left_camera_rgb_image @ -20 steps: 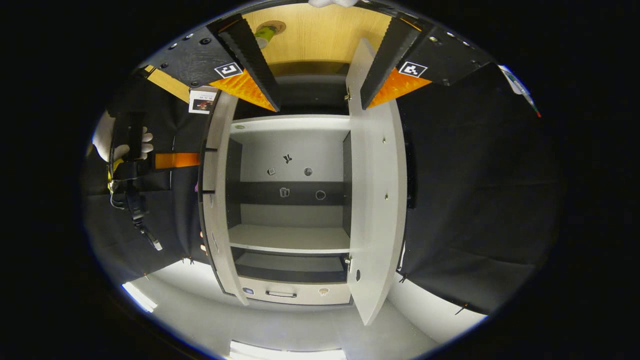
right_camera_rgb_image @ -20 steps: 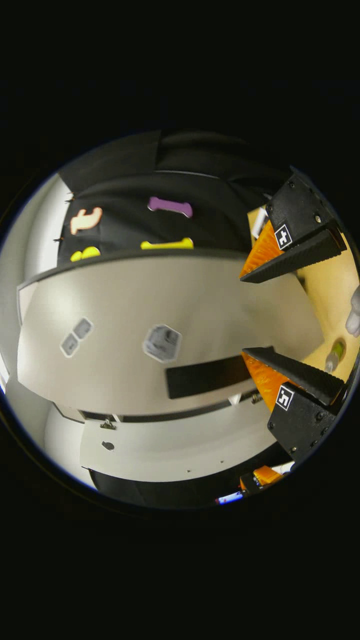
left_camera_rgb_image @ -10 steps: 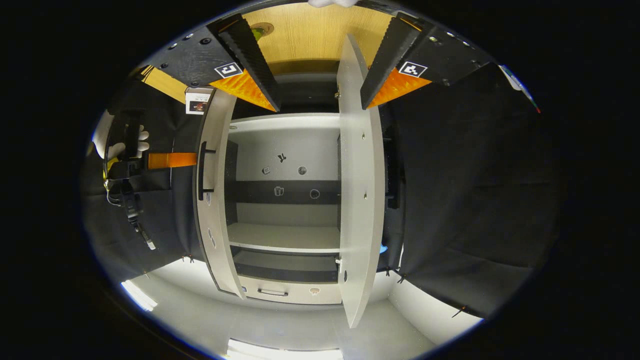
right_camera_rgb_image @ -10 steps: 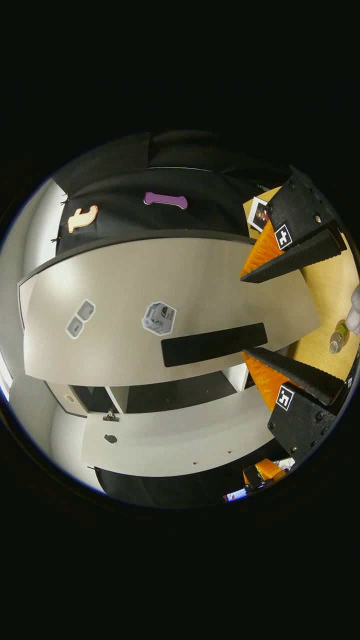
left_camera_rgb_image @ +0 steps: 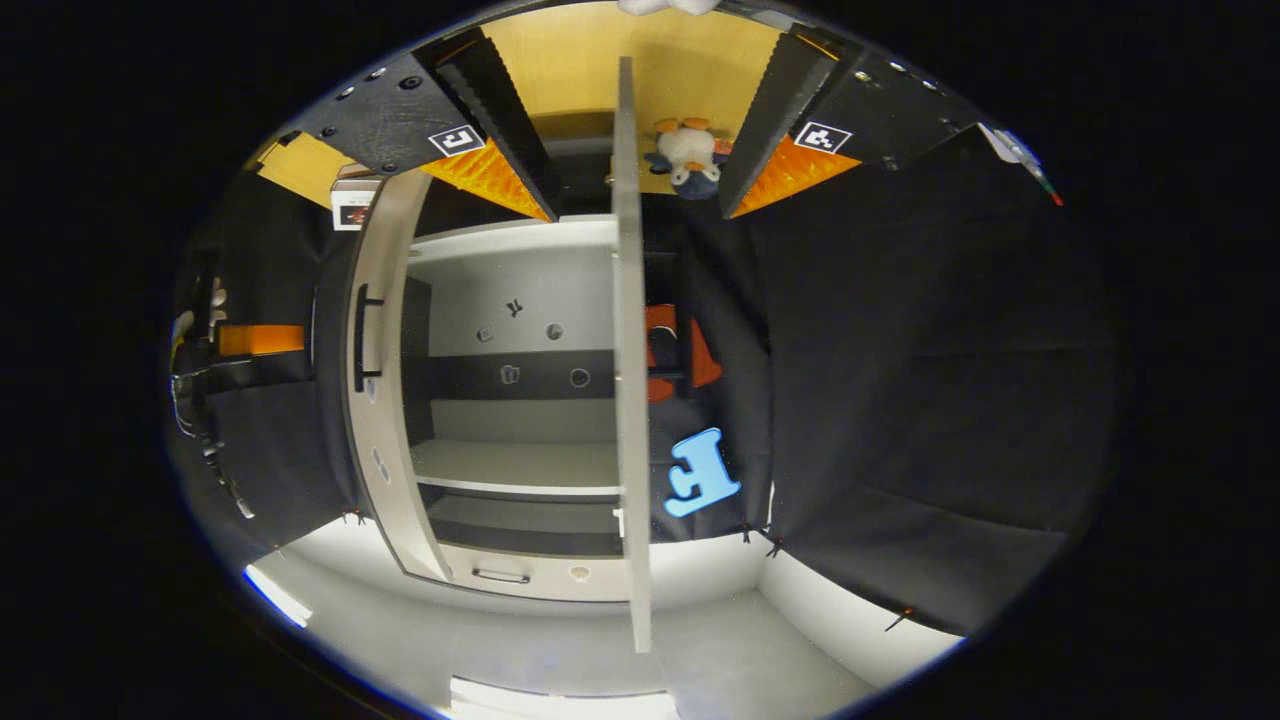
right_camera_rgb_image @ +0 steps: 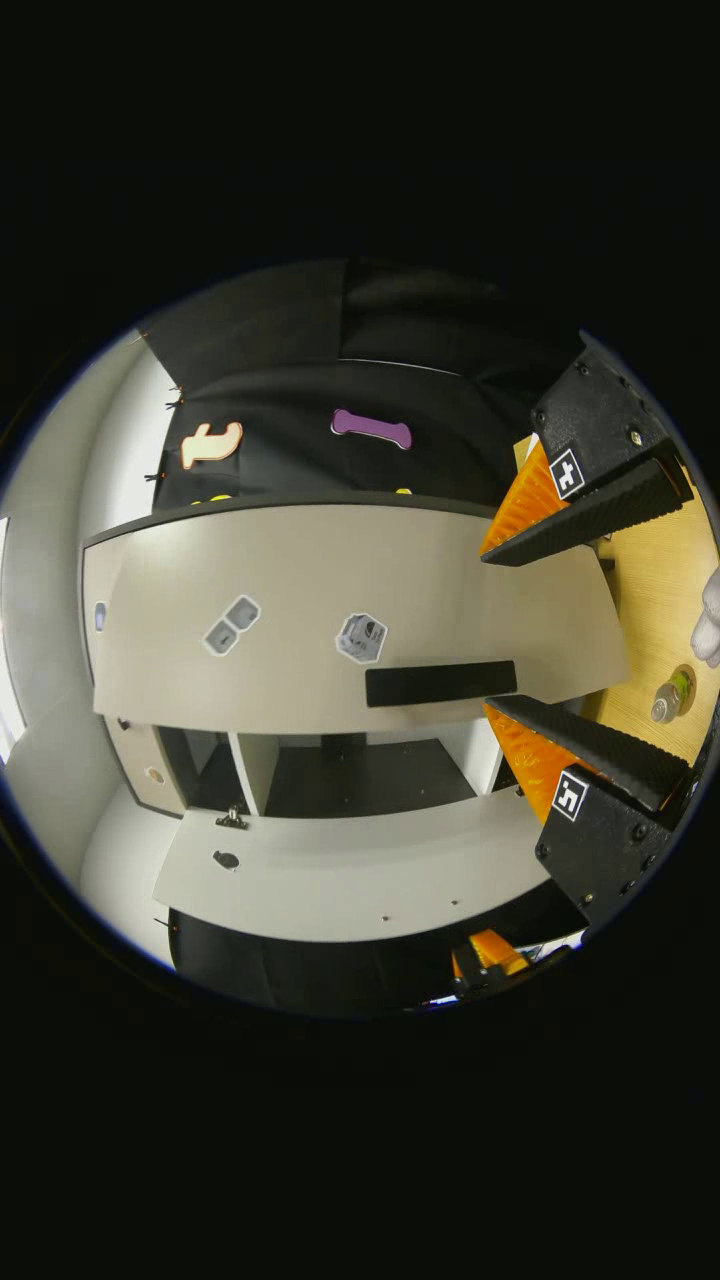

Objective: Grasp the bottle in the cabinet with the left hand and place it on the coaster, then close the right door with the right hand and the left door with the left hand.

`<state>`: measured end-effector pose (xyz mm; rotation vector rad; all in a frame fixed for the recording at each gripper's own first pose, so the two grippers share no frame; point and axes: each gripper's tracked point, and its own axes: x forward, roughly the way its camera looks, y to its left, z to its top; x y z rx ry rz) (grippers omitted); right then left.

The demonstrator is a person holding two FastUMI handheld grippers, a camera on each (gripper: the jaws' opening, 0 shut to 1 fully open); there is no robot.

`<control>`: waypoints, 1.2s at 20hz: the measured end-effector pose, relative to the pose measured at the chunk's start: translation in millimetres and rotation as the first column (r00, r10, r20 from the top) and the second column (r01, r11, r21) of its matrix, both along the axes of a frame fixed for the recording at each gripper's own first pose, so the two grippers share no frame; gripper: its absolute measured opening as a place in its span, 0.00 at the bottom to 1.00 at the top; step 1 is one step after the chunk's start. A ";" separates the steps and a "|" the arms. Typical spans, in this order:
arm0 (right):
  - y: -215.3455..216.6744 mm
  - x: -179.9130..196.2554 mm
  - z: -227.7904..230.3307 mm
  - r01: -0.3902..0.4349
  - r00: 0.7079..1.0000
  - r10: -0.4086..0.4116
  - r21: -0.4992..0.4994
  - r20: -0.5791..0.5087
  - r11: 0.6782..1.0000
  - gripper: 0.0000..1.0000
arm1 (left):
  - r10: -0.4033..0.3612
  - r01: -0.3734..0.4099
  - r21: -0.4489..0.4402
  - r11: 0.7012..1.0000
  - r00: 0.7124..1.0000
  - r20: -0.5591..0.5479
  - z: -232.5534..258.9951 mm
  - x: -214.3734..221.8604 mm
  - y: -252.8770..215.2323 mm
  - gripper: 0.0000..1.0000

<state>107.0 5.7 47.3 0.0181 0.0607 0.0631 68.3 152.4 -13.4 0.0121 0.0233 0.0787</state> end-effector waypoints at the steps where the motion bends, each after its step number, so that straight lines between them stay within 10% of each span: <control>1: 1.9 -6.7 0.4 0.004 1.000 -0.004 -0.006 0.002 1.000 0.81 | 0.020 -0.020 0.003 1.000 1.000 0.005 2.5 3.1 16.2 0.96; 8: 6.7 -49.9 -22.2 0.040 0.998 -0.043 -0.086 -0.034 0.996 0.82 | 0.100 -0.102 0.037 0.994 0.993 0.063 36.6 51.8 80.8 0.96; 24: -8.2 -78.4 -41.0 0.079 0.992 -0.082 -0.036 -0.091 0.996 0.82 | 0.098 -0.107 0.084 0.991 0.989 0.108 57.0 88.4 71.8 0.87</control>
